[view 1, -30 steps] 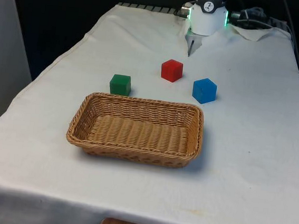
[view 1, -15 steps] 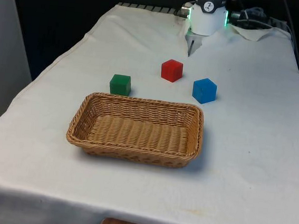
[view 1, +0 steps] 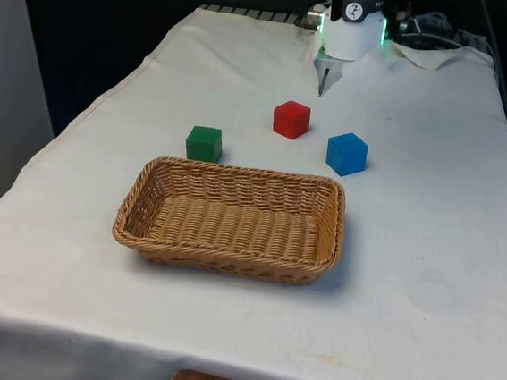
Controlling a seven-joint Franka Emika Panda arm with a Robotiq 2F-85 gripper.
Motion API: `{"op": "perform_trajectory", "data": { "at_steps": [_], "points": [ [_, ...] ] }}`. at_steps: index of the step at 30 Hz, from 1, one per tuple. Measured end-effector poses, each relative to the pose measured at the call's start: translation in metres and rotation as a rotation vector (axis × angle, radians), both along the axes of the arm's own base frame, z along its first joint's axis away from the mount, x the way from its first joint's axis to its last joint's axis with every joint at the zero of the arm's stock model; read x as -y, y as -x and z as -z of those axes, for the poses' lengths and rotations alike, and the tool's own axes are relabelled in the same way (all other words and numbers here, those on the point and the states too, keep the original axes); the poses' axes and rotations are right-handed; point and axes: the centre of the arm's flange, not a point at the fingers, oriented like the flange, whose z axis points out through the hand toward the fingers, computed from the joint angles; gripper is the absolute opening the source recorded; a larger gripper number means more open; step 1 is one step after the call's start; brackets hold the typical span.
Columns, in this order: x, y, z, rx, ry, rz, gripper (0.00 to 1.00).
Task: Pick up the blue cube and place it into the basket.
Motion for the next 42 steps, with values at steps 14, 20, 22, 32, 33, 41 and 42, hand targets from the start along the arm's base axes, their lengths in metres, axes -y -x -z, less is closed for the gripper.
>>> {"op": "perform_trajectory", "data": {
  "at_steps": [14, 20, 22, 32, 33, 41, 42],
  "points": [
    [-0.003, 0.005, 0.035, -0.006, -0.035, 0.066, 1.0],
    [-0.005, 0.007, 0.046, -0.007, -0.033, 0.096, 1.0],
    [-0.006, 0.008, 0.051, -0.006, -0.032, 0.108, 1.0],
    [-0.009, 0.008, 0.079, -0.007, -0.028, 0.182, 1.0],
    [-0.009, 0.008, 0.079, -0.007, -0.028, 0.182, 1.0],
    [-0.011, 0.008, 0.101, -0.006, -0.025, 0.239, 1.0],
    [-0.011, 0.007, 0.103, -0.004, -0.024, 0.247, 1.0]
  ]
}}
